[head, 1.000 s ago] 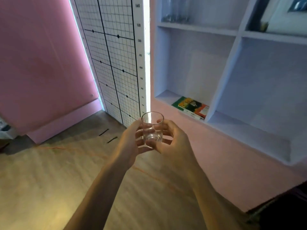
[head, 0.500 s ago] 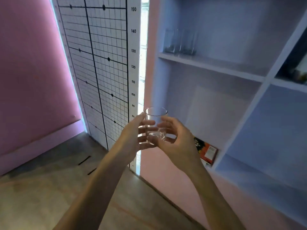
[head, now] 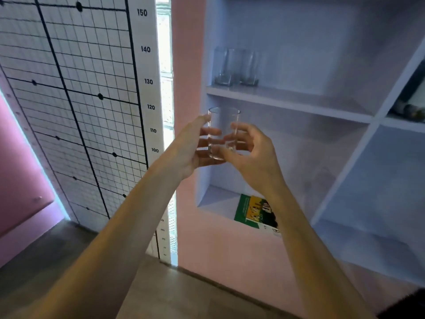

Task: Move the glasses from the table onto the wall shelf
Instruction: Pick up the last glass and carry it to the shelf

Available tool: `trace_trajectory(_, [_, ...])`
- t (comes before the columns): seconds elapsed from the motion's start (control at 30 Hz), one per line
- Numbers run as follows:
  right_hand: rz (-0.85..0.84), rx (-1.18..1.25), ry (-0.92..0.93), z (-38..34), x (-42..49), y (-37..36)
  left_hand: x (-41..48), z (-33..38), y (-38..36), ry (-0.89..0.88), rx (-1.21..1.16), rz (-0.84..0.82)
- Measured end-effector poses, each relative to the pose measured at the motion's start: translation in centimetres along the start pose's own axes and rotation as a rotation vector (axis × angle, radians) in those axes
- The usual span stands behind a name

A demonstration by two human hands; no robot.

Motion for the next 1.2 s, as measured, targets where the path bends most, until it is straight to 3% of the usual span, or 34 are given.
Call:
trace_trajectory(0.27, [0.306, 0.003, -0.074, 0.5, 9.5, 3.7, 3.7, 3.6, -1.1, -0.027, -0.122, 0.006])
trace_trajectory(0.43, [0.474, -0.129, -0.111, -0.2, 14.6, 5.5, 4.5, 4.3, -0.2, -0.009, -0.186, 0.021])
trace_trajectory(0.7, [0.394, -0.294, -0.199, 0.6, 18.7, 5.3, 5.6, 6.1, 0.3, -0.067, -0.190, 0.022])
trace_trajectory(1.2, [0.398, -0.456, -0.225, 1.8, 19.7, 4.6, 8.5, 4.8, -1.9, -0.056, -0.135, -0.003])
Point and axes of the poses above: each hand's wrist, its own x-axis towards the middle knuckle, its own y-axis out of the back of the hand, z = x × y, the point moved 5 cm from there along x, towards the middle knuckle, and after that the axes turned 11 degrees about -x, right-handed, at the moved point
